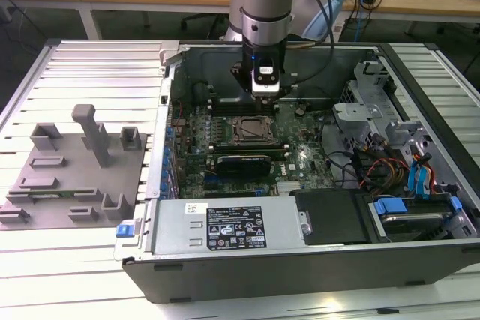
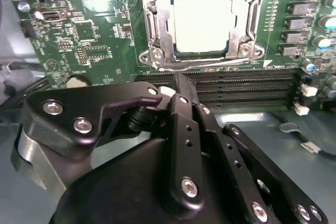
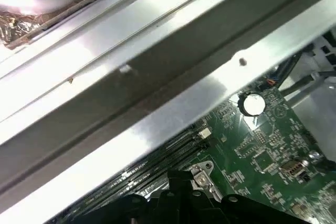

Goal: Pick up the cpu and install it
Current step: 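Install the first cpu locking lever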

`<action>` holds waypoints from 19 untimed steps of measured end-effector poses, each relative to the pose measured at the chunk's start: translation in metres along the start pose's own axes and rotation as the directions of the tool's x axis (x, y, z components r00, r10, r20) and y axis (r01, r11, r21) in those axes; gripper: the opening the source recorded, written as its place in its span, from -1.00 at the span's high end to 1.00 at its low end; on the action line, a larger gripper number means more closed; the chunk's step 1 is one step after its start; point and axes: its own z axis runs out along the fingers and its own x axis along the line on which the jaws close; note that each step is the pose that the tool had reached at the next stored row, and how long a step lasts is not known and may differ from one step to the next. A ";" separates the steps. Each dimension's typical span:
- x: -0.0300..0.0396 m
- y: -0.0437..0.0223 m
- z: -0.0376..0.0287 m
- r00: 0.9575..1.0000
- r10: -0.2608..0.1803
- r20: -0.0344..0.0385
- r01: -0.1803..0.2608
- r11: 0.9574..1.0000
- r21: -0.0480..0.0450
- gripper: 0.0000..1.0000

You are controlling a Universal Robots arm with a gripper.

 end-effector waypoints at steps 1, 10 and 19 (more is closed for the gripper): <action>-0.0001 0.0005 -0.0046 1.000 0.000 0.002 0.000 1.000 0.004 0.79; 0.0002 -0.0105 -0.0071 0.999 -0.005 0.032 0.004 0.999 0.046 0.79; -0.0040 -0.0264 -0.0085 0.999 -0.006 0.033 0.004 0.999 0.047 0.79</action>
